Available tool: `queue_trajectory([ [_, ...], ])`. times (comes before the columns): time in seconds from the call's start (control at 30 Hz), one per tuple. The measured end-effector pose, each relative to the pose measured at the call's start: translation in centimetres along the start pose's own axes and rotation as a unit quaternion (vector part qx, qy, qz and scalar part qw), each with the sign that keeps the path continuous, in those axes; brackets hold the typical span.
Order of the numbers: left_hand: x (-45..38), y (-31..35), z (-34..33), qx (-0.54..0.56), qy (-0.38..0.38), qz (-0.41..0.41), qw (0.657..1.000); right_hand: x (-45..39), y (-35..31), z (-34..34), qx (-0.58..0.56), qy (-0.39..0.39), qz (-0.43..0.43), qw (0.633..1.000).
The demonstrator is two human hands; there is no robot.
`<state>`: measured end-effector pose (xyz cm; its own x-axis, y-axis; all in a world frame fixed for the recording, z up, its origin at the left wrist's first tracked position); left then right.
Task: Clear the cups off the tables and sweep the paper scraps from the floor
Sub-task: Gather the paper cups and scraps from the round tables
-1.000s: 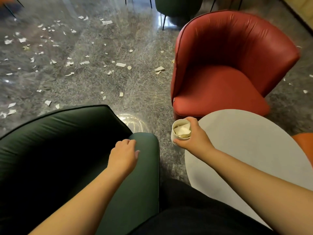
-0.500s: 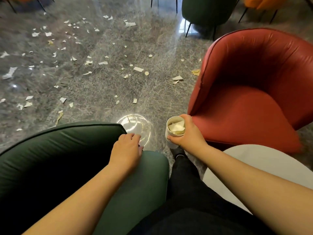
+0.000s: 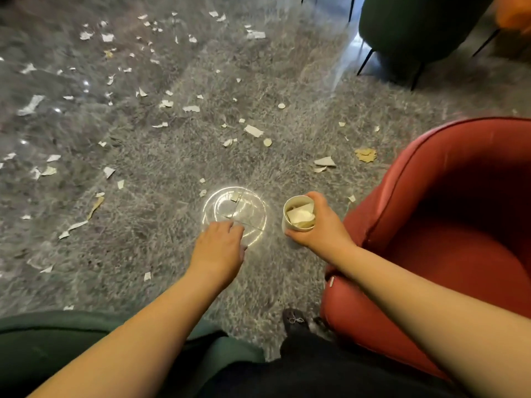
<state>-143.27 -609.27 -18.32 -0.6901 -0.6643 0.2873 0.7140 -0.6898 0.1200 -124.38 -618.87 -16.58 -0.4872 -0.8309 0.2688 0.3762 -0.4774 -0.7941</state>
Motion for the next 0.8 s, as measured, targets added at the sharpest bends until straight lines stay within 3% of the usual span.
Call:
queue_trajectory([
  [0.47, -13.8, 0.0, 3.6, -0.008, -0.023, 0.029, 0.999, -12.9, 0.3, 6.1, 0.006, -0.004, -0.004, 1.0],
  [0.8, -24.7, 0.1, 6.7, -0.046, -0.037, -0.029, 0.998, -21.6, -0.6, 9.1, -0.049, 0.048, -0.034, 0.997],
])
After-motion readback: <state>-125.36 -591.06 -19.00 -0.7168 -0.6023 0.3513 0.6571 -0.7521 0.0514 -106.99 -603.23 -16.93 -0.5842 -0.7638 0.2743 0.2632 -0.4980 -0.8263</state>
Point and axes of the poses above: each hand's wrist, its own x-axis away from the middle knuckle, its own z-axis out of the back of the hand, y = z × x, the point moved 7 cm from there along -x, towards the middle knuckle, and after that the axes turned 4 degrees about -y, right-handed, at the moved point
